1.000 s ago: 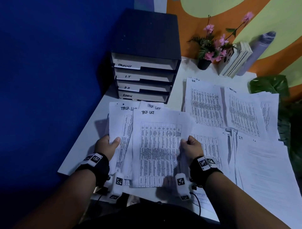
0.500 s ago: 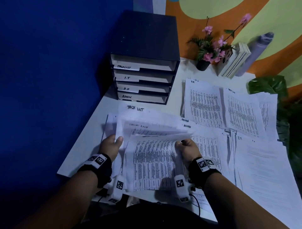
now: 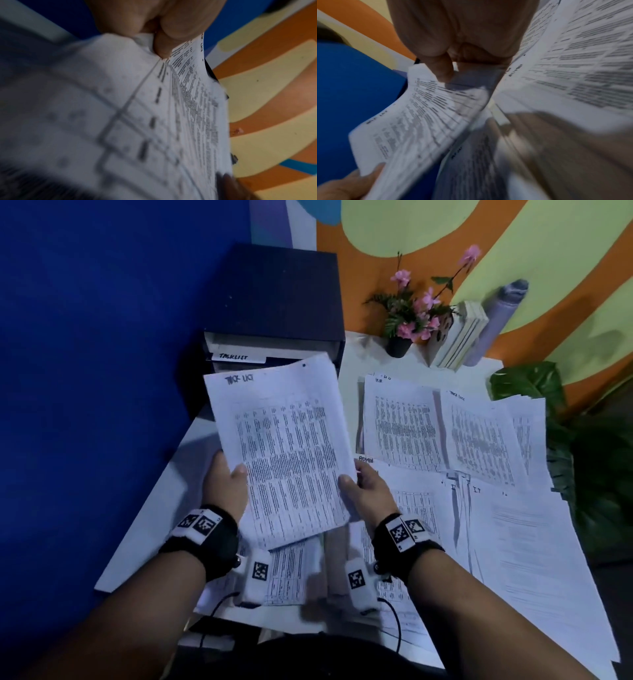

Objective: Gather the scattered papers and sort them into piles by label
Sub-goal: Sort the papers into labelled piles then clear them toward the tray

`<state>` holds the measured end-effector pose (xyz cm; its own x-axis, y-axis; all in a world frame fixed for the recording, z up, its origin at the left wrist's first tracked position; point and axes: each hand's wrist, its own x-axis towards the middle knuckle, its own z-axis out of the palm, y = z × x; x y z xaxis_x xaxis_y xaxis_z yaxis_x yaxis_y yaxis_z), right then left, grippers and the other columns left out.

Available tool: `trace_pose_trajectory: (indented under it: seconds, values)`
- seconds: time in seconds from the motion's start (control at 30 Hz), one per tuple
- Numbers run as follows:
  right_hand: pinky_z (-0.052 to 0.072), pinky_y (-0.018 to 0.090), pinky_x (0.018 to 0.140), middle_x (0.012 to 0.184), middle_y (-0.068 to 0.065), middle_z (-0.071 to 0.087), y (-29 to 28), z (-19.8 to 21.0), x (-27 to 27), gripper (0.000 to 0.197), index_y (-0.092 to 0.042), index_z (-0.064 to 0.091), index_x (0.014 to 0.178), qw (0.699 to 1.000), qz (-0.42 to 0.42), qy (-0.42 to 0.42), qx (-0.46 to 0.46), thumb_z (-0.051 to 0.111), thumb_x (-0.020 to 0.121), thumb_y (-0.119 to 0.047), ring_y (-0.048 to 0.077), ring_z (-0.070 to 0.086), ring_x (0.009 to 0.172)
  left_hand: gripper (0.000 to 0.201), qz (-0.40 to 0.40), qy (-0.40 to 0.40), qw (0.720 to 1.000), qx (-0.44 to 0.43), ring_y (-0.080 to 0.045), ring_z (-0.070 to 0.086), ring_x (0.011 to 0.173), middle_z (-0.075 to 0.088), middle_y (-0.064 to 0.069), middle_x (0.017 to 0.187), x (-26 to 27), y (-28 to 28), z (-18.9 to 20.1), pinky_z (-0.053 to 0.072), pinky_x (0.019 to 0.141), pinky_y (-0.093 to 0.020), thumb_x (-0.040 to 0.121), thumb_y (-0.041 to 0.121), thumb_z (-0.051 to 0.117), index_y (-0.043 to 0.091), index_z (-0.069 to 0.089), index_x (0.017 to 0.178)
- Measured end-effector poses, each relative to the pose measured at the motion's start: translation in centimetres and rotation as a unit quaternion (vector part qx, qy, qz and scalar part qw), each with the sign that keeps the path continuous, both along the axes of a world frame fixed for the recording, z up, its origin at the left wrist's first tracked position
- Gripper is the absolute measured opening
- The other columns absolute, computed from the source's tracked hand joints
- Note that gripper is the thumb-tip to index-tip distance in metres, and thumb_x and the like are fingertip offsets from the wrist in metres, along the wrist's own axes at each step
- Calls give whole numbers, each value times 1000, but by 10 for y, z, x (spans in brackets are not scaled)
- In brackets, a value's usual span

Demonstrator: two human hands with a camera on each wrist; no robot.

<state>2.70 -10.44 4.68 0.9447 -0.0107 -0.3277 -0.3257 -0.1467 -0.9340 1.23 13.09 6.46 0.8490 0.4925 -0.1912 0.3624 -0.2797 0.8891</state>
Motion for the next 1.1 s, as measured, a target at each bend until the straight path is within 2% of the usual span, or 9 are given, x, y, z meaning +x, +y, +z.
trace_pose_trajectory:
  seconds: [0.13,0.27,0.47,0.63,0.73,0.8,0.87,0.93,1.1]
  values:
    - [57,30,55,88,16,66,-19,-9,-17,9,-7,62,103,996,-22,65,58,55,96,-8,26,65,68,22,17,-42,998,-54,-25,59,103,63,-2,112,7,-9,-7,46,90,-36,96,11,45,17,53,115]
    - [58,29,51,75,11,64,-60,-2,-10,11,-4,58,91,986,-144,67,55,50,98,-3,18,66,55,40,-89,-18,989,-120,-19,56,112,58,-4,129,6,-34,-14,45,92,-32,96,3,42,18,45,133]
    - [60,34,55,75,16,58,-178,-11,8,8,-1,55,101,938,-337,78,-29,53,94,-5,24,62,48,65,-155,139,971,112,-27,27,142,20,-6,158,-6,-36,-51,28,114,-40,96,23,52,21,20,152]
    - [43,33,95,118,18,57,-258,-6,30,53,-6,61,110,895,-366,126,-220,53,92,-55,30,52,116,81,-172,286,904,267,-32,4,146,-3,-2,160,-17,-34,-80,22,110,-62,87,57,51,30,9,152]
    - [41,30,87,118,13,62,-292,-2,45,64,-9,66,104,881,-296,128,-346,43,90,-67,27,51,118,92,-176,340,887,256,-33,-8,147,-17,-3,160,-24,-34,-86,14,112,-64,83,67,50,35,-1,152]
    - [40,28,81,105,11,64,-313,0,57,52,-9,66,99,880,-360,125,-283,50,92,-58,26,57,104,95,-172,357,882,256,-34,-13,146,-21,-3,159,-27,-35,-89,11,112,-66,81,73,48,36,-4,151]
    - [49,39,89,114,17,61,-316,11,59,19,-11,57,105,859,-442,77,-246,55,92,-24,36,60,106,97,-171,367,875,264,-34,-13,146,-22,-2,158,-30,-37,-91,9,111,-67,78,77,45,37,-4,151]
    - [47,47,96,131,23,49,-305,16,58,42,-14,51,126,845,-427,76,-312,47,85,-6,44,54,114,98,-173,371,871,270,-34,-13,146,-22,0,159,-33,-39,-92,9,110,-68,76,81,43,38,-3,151]
    - [47,35,99,138,17,51,-223,-2,49,44,-9,55,132,938,-232,17,-258,54,89,2,35,58,115,92,-191,361,868,281,-29,-14,147,-12,8,161,-40,-41,-90,4,112,-64,75,81,45,46,4,149]
